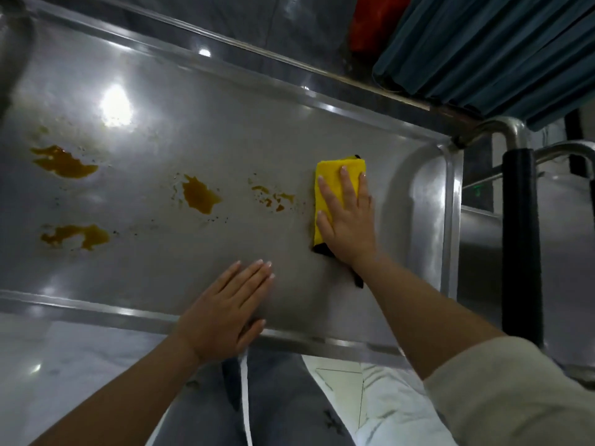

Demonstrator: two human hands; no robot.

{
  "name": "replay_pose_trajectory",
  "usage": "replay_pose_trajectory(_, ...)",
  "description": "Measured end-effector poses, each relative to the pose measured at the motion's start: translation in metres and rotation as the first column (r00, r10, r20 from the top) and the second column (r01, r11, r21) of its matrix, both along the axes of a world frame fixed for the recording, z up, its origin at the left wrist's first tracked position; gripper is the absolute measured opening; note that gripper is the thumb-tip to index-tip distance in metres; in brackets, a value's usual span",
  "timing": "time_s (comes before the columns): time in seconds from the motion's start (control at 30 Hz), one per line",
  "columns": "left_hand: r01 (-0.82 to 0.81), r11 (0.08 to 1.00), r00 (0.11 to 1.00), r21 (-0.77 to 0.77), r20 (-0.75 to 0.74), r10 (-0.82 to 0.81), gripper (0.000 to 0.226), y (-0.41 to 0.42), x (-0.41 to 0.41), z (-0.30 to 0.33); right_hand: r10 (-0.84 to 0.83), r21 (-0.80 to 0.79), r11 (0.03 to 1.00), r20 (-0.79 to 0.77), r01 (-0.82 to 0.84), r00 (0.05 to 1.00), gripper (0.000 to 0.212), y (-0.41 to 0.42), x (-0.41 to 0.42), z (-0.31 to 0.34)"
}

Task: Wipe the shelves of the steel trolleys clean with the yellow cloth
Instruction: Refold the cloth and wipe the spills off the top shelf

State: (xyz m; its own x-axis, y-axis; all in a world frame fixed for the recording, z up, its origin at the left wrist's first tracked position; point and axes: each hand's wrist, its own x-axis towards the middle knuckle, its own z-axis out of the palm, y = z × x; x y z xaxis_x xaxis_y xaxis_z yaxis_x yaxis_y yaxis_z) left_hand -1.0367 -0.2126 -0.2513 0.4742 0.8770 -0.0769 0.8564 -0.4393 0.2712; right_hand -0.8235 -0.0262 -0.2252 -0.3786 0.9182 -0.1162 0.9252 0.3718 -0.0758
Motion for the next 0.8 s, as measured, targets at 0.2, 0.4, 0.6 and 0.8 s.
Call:
replay_pose_trajectory(0.2,-0.014,0.999,1.0,0.035,-0.018,0.014,0.069,0.002,0.002,0.002,0.161,-0.074,0.984,-0.016,-0.162,0.987,0.069,0.098,-0.012,0.008)
replay_pose_trajectory(0.4,-0.02,0.999,1.0,0.041,-0.018,0.021,0.07,0.003,0.002,0.0,0.211,-0.103,0.972,-0.035,-0.213,0.977,0.067,0.124,-0.022,0.01)
replay_pose_trajectory(0.6,-0.018,0.999,1.0,0.034,-0.014,0.019,0.069,0.001,0.003,-0.001,0.086,-0.104,0.99,-0.082,-0.095,0.993,0.067,0.068,-0.014,0.007)
replay_pose_trajectory(0.8,-0.018,1.0,0.999,0.012,0.028,0.017,0.07,0.0,0.001,0.001,-0.262,-0.069,0.964,-0.07,0.258,0.962,0.066,-0.045,-0.016,0.001)
